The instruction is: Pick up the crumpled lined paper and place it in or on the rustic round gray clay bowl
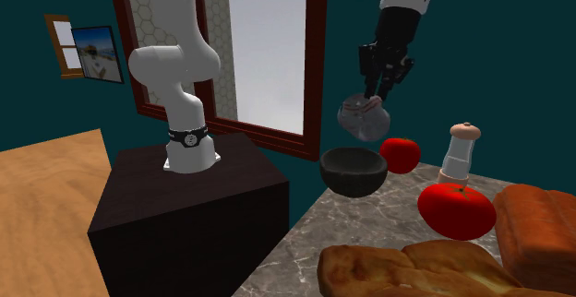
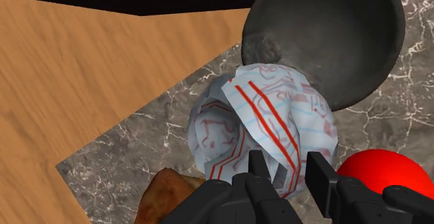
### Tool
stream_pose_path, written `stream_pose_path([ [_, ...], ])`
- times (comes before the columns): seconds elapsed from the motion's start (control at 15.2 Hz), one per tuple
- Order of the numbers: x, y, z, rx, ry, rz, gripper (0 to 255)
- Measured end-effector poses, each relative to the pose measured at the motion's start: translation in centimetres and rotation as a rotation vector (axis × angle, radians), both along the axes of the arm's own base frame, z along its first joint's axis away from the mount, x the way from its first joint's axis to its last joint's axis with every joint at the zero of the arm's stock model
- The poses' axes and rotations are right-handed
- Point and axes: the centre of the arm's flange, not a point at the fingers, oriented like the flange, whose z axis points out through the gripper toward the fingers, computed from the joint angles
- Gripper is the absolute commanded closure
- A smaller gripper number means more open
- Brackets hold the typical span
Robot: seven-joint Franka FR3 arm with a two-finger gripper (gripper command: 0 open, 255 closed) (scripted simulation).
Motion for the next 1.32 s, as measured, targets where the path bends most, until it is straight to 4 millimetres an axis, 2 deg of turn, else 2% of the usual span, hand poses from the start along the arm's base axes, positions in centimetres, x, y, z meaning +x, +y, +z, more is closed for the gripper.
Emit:
stream_pose_path([
  [0.26,-4.5,2.5,1.4,0.0,0.0,0.0,255],
  [0.4,-6.4,3.6,2.5,0.0,-0.001,0.0,255],
  [0.46,-7.0,3.7,2.4,0.0,-0.001,0.0,255],
  [0.66,-7.5,3.8,1.0,-0.001,0.0,-0.001,255],
  [1.32,-7.6,3.9,-4.1,-0.001,0.0,-0.001,255],
])
